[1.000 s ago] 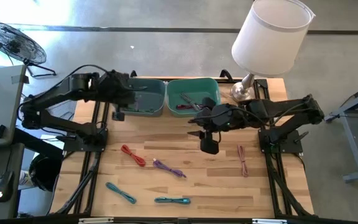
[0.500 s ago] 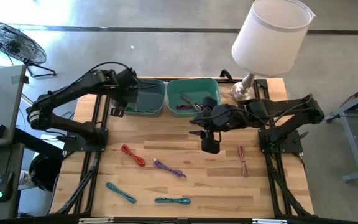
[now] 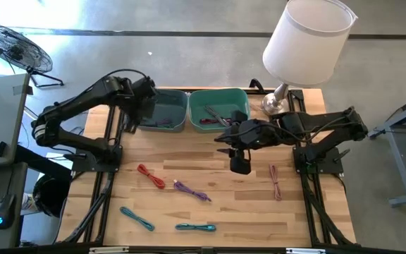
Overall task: Pick & Place USB Port
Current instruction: Put the orange charger cable into the blue bin
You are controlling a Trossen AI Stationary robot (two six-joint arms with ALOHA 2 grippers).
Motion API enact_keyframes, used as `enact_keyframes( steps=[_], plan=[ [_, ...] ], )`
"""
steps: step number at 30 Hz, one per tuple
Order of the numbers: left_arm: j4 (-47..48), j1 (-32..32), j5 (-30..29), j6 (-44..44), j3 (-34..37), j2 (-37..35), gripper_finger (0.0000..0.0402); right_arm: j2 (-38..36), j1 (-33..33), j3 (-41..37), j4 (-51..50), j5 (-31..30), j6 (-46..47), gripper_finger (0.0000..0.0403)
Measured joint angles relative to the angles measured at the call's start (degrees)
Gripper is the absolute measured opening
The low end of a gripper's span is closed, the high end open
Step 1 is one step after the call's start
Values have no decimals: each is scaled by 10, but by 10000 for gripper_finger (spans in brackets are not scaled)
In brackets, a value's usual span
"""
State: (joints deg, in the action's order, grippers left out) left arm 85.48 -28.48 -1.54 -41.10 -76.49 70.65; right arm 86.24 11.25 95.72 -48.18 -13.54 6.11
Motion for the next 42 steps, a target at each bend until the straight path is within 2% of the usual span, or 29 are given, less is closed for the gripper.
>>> enact_keyframes(
  steps=[2,4,6,7,9,12,15,22,29,38,42],
  plan=[
    [53,3,114,12,-1,0,180,0,0,0,-7,0,0,177],
    [35,19,211,51,14,-10,180,0,0,0,-12,0,0,178],
    [29,42,260,63,30,-28,180,0,0,0,-13,0,-1,178],
    [25,61,263,61,34,-34,180,0,-2,0,-13,0,-4,178],
    [29,101,230,58,48,-34,181,0,-4,0,-14,0,-10,176],
    [15,155,145,90,77,-31,181,0,-9,0,-19,0,-19,173],
    [-17,202,103,119,120,-35,181,0,-15,0,-19,2,-25,173],
    [-177,284,98,178,242,-32,181,0,-20,0,-19,3,-38,170],
    [-263,334,93,287,326,-29,181,0,-20,0,-20,4,-38,167],
    [-336,368,82,371,376,-28,181,0,-20,0,-19,14,-34,165],
    [-336,369,85,387,379,-23,181,0,-20,0,-18,26,-34,161]
  ],
)
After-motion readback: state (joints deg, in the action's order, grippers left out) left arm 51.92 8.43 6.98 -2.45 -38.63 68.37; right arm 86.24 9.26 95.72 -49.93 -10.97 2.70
